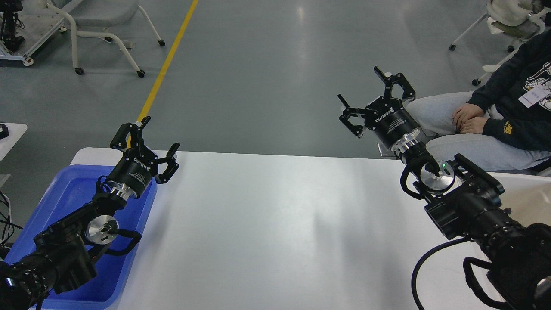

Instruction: Tidy desktop

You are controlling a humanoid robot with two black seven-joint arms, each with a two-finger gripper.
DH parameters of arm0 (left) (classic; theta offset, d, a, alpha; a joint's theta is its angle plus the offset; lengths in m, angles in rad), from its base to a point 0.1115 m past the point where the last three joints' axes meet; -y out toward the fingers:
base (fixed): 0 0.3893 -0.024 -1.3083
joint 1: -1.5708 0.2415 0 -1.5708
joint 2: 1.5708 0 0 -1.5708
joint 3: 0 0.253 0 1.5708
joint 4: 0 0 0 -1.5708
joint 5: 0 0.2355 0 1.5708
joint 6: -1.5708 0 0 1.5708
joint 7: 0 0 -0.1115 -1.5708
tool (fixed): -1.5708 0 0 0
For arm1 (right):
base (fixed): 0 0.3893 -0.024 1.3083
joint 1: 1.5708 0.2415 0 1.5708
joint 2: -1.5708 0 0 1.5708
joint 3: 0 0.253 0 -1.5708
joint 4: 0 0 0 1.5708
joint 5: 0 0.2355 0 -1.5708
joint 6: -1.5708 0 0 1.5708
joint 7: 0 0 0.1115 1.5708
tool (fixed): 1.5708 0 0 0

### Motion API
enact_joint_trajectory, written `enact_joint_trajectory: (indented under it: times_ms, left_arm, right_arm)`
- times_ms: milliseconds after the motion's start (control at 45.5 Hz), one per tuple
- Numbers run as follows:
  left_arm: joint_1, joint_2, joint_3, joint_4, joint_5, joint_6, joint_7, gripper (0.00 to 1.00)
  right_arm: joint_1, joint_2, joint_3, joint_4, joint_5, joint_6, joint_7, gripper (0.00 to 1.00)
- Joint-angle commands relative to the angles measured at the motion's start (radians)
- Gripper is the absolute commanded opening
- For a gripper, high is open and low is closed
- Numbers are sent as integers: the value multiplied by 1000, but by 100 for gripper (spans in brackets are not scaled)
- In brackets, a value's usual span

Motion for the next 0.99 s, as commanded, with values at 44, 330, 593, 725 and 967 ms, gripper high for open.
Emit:
enact_joint_trajectory:
  times_ms: [44, 330, 593, 725, 967]
  left_arm:
    - [0, 0, 0, 0, 0, 0, -1, 100]
    - [0, 0, 0, 0, 0, 0, 0, 100]
    - [0, 0, 0, 1, 0, 0, -1, 100]
    - [0, 0, 0, 0, 0, 0, -1, 100]
    - [0, 0, 0, 0, 0, 0, 0, 100]
  right_arm:
    - [-22, 65, -8, -123, -135, -15, 37, 100]
    - [-65, 65, -65, -199, -144, -26, 61, 100]
    - [-124, 65, -80, -200, -144, -26, 61, 100]
    - [-134, 65, -78, -200, -144, -26, 61, 100]
    - [-151, 65, -78, -199, -144, -26, 61, 100]
